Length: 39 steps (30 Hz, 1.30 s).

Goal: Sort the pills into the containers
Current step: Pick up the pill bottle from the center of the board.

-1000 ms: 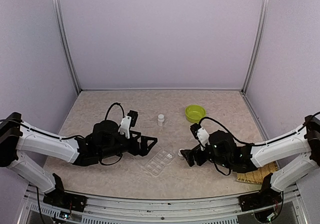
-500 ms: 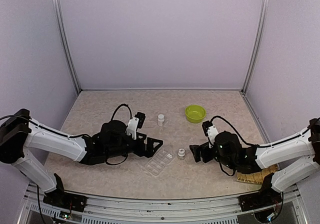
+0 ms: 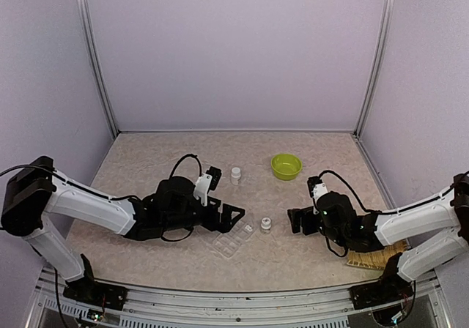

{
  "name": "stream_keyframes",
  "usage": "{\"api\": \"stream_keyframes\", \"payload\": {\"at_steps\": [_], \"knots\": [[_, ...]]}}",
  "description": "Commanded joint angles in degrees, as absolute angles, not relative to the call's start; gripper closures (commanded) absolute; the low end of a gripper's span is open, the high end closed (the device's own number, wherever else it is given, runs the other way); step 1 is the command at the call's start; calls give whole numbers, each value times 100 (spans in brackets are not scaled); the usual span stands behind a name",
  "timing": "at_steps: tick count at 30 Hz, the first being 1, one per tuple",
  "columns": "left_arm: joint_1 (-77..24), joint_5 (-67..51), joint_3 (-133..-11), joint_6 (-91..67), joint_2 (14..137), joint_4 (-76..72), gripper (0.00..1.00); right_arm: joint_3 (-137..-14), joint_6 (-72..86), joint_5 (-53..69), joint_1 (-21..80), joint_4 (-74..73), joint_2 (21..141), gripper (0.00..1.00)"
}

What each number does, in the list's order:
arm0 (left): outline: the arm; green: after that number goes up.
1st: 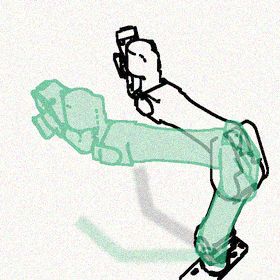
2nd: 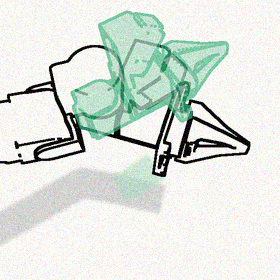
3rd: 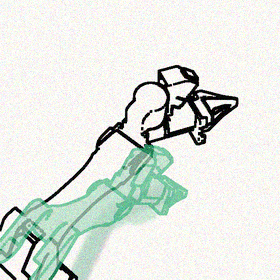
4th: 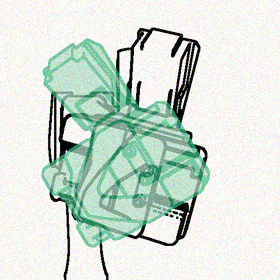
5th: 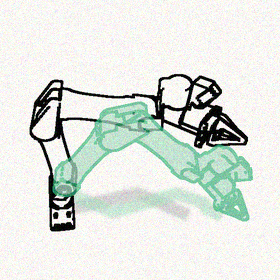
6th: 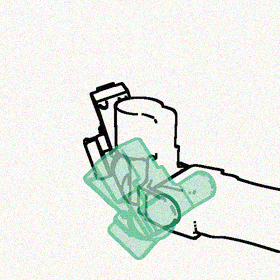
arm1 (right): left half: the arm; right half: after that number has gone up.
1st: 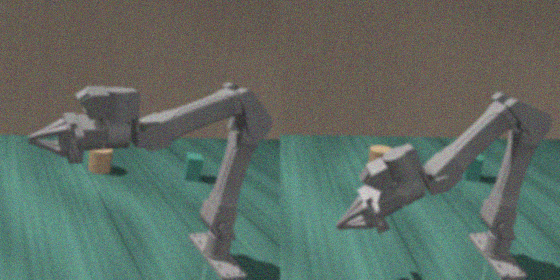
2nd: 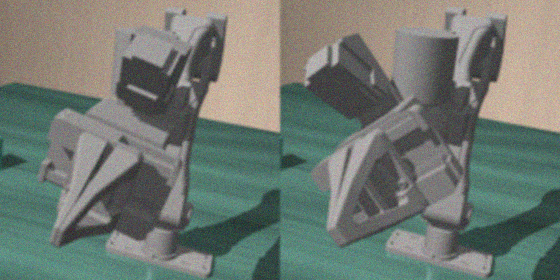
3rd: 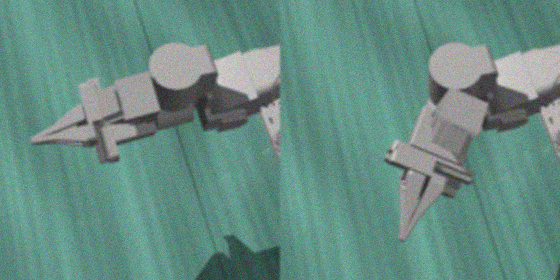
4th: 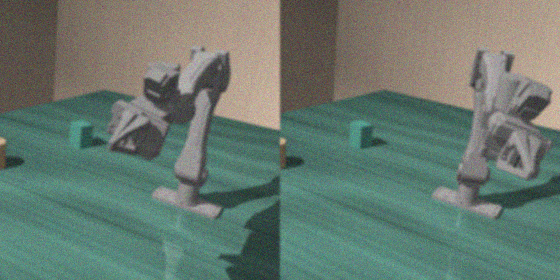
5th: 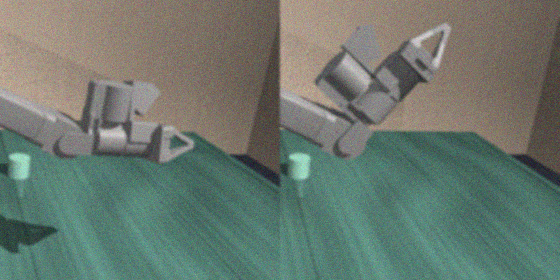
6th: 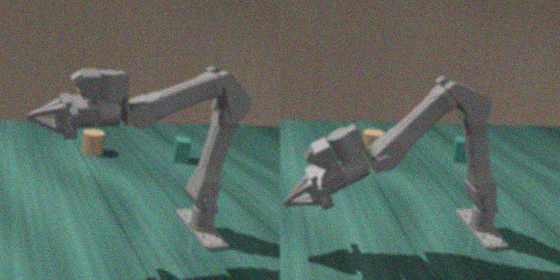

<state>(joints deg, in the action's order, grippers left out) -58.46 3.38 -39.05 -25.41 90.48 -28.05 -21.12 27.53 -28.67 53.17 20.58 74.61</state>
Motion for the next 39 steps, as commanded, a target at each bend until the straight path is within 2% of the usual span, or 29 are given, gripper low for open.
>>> {"api": "stream_keyframes", "payload": {"at_steps": [1, 24, 39], "knots": [[-5906, 204, -4155, -2446, 9269, -2806, 1, -2045, 2998, -3024, 5166, 1896, 7541, 0], [-5933, -83, -5375, -2127, 10506, -2321, 1, -2065, 3307, -3132, 5027, 1630, 7682, 0], [-6030, -209, -6495, -1749, 11494, -1350, 11, -2047, 3392, -3097, 4973, 1582, 7745, 0]]}}
